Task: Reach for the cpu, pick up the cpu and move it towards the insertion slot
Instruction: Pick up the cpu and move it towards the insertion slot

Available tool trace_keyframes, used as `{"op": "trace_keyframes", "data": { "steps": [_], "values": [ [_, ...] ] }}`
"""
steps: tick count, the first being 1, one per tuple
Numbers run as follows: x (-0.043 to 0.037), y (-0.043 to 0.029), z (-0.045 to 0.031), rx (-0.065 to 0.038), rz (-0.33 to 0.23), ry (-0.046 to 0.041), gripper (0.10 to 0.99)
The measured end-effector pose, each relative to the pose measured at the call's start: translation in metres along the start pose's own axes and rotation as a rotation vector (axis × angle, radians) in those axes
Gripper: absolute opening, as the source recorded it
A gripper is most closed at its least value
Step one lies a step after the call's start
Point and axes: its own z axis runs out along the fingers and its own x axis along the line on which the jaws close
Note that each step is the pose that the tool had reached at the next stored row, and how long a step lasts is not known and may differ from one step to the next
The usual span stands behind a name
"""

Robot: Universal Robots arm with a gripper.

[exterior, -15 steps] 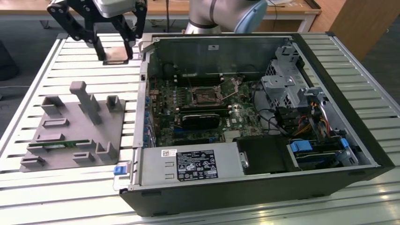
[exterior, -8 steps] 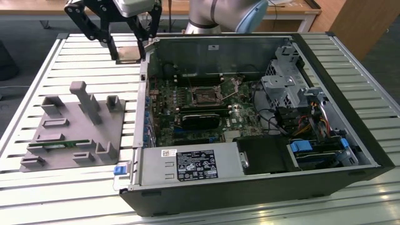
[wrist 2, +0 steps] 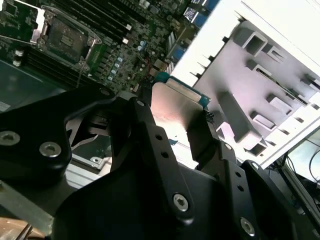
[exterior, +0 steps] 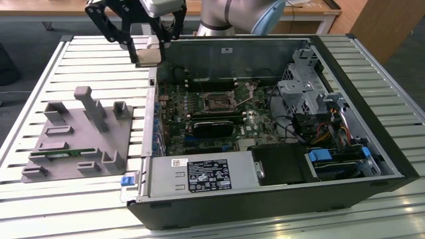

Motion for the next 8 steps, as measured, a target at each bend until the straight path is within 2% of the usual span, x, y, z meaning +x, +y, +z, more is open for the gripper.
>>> {"op": "trace_keyframes", "data": {
  "steps": [8],
  "values": [
    [-0.02, 0.0008, 0.0001, 0.0, 0.0, 0.0, 0.533]
  ]
}}
